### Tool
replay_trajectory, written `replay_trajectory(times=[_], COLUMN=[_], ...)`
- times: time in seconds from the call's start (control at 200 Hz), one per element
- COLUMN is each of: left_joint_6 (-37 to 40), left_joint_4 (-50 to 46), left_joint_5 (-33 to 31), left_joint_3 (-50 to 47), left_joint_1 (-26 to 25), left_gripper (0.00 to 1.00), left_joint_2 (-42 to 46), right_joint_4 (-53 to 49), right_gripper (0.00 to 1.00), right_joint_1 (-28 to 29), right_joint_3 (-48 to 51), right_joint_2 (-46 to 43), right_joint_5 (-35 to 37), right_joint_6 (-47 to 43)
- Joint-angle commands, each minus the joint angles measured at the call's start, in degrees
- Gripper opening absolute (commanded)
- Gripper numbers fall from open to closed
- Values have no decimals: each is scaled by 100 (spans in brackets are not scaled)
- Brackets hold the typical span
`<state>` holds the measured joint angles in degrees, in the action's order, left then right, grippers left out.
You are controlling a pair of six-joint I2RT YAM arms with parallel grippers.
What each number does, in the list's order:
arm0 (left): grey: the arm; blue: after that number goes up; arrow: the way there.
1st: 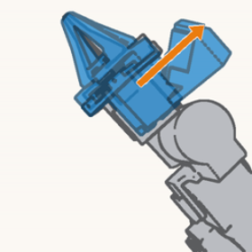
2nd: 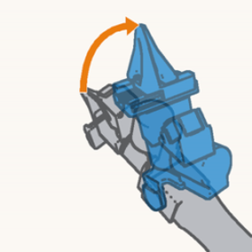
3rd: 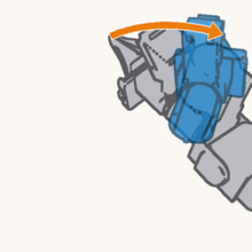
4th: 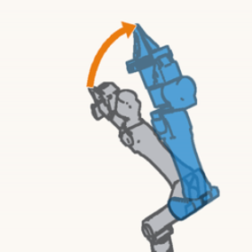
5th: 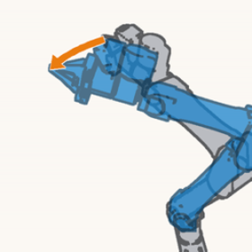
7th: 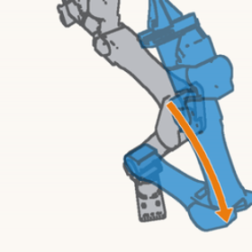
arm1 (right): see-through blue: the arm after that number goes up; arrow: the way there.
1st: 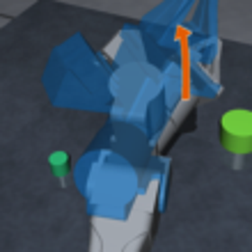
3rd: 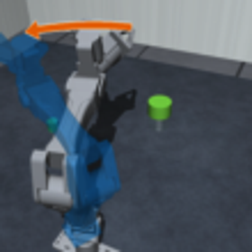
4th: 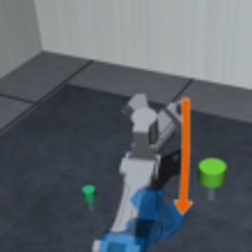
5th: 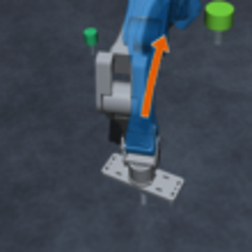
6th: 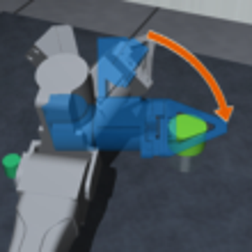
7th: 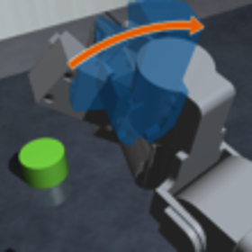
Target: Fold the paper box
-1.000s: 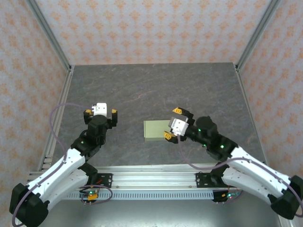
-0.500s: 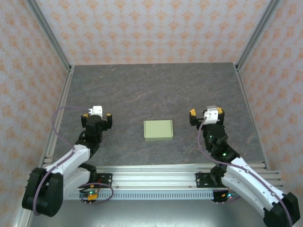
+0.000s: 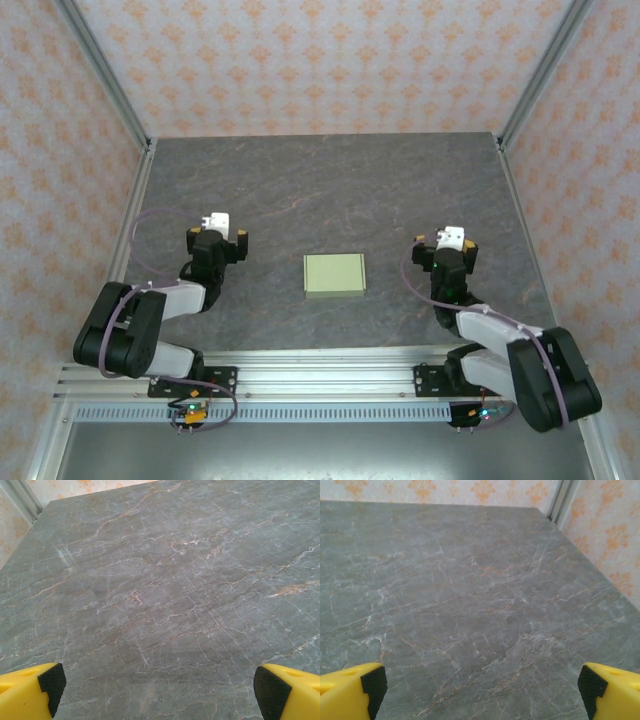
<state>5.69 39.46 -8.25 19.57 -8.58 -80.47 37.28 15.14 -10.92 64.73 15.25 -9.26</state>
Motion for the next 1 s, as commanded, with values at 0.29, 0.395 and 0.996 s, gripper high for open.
replay_trajectory(times=[0.29, 0.395, 0.996], left_joint_6=[-351, -380, -393], left_joint_4=[404, 388, 370], left_joint_5=[453, 450, 413], left_joint_3=[432, 451, 459], left_joint_1=[531, 551, 551], left_gripper=[100, 100, 100], left_joint_2=[-533, -536, -540], right_joint_4=[2039, 2144, 812], right_gripper=[99, 99, 99], right_joint_1=[-946, -995, -1153], right_joint_3=[-403, -657, -1251], right_joint_2=[1830, 2315, 2220], right_joint_5=[-955, -839, -805], right_joint_6=[295, 355, 609])
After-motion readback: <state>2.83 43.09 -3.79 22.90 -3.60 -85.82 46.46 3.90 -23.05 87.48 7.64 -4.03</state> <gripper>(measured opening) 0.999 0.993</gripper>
